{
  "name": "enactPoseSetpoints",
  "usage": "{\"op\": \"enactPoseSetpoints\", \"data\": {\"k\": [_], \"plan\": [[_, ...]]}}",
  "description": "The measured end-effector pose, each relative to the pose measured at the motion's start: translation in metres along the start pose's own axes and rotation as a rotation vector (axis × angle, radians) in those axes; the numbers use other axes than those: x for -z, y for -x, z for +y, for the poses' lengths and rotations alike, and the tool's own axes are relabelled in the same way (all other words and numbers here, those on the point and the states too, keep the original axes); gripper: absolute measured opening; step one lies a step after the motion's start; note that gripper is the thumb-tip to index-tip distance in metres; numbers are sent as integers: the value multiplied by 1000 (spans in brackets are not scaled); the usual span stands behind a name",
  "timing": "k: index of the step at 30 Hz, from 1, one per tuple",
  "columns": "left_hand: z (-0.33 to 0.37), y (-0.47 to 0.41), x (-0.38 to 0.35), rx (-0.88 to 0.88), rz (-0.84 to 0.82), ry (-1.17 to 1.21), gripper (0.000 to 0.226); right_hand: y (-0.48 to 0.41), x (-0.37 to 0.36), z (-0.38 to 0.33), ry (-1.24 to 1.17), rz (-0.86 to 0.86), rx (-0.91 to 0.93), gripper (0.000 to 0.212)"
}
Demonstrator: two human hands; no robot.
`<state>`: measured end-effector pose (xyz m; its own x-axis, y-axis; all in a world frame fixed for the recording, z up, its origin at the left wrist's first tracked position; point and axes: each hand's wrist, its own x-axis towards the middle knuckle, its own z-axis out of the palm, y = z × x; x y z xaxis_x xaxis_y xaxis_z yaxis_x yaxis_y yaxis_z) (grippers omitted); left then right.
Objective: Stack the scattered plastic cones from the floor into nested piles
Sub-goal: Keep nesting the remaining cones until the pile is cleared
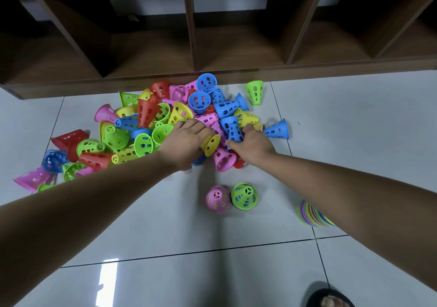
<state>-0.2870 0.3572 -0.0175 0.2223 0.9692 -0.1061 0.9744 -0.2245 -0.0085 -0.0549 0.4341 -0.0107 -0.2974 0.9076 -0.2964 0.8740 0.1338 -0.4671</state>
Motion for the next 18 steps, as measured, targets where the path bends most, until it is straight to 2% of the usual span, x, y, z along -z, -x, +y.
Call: {"op": "enactPoseSetpoints", "data": {"k": [4, 5, 10, 18], "plan": [[10, 3, 1, -74, 160, 28, 57, -6, -9, -2, -91, -38, -96, 65], [12, 5, 4, -72, 169, 50, 53, -7, -10, -1, -108, -45, -105, 63], [21, 11, 7, -4, 117, 136, 67, -5, -12, 4, -142, -85, -73, 53], [36, 48, 20, 43, 168, 269, 66, 2, -22, 8, -145, -181, -26, 64]]}}
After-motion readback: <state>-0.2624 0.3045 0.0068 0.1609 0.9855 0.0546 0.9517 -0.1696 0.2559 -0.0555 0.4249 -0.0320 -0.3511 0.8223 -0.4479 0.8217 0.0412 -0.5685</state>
